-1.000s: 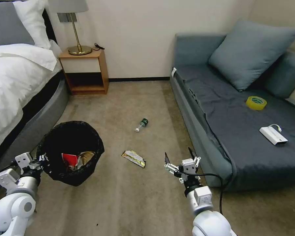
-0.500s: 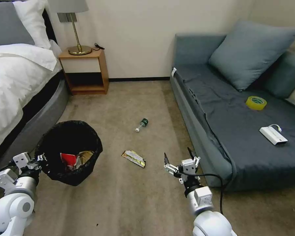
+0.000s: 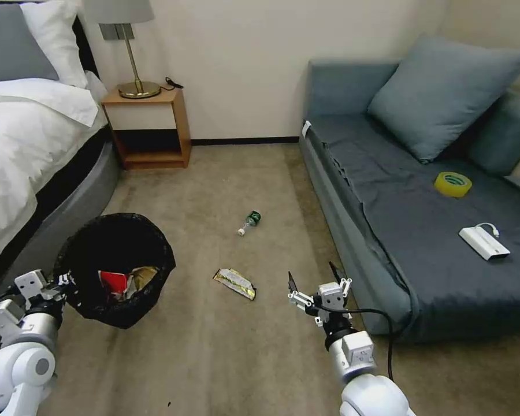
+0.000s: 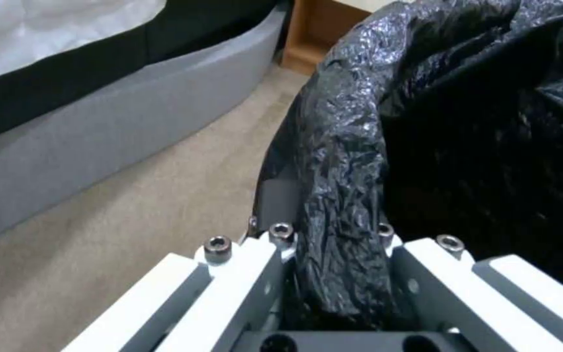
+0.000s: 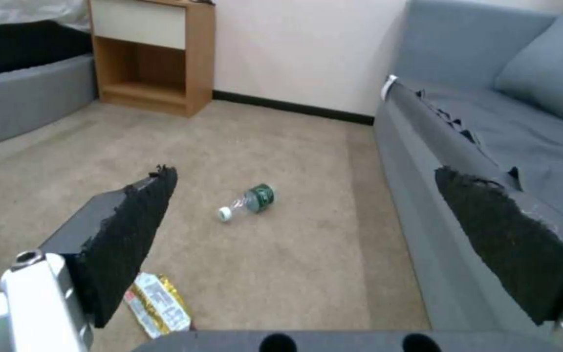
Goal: Pick up the trash bin, then pick up the garbage on the floor and place it into the trash bin.
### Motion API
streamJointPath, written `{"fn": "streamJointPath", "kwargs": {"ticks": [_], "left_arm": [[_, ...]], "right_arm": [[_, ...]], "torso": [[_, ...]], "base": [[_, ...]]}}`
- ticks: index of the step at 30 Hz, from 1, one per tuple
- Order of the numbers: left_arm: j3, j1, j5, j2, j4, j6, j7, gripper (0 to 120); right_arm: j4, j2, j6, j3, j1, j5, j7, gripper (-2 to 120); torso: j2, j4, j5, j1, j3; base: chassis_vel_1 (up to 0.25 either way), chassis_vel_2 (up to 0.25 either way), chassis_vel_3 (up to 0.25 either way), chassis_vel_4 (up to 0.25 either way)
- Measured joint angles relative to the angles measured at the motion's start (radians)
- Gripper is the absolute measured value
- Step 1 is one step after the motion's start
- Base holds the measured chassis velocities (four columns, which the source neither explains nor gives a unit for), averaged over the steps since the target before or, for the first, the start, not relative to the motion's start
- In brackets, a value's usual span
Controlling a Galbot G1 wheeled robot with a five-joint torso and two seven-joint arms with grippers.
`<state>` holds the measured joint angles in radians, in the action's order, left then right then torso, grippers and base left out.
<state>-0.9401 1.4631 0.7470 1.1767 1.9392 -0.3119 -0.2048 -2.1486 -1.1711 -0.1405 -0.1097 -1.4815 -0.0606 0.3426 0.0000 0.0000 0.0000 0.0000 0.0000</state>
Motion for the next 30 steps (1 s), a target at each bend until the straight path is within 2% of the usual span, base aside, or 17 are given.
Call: {"fn": "streamJointPath", "kwargs": {"ticks": [12, 30], "left_arm": [[0.010, 0.000, -0.012, 0.009, 0.003, 0.004, 0.000, 4], [-0.007, 0.001, -0.030, 0.004, -0.012, 0.006, 0.008, 4]], "right_arm": [[0.008, -0.006, 0.003, 0.011, -0.003, 0.009, -0.009, 100], [0.027, -0.015, 0.004, 0.040, 0.002, 0.015, -0.029, 100]], "torso": [[0.000, 0.0000, 0.0000, 0.000, 0.000], [0.000, -0.0001, 0.0001, 0.000, 0.000]], "base": [[-0.085, 0.082, 0.085, -0.100], [-0.105, 0.095, 0.097, -0.099]]}}
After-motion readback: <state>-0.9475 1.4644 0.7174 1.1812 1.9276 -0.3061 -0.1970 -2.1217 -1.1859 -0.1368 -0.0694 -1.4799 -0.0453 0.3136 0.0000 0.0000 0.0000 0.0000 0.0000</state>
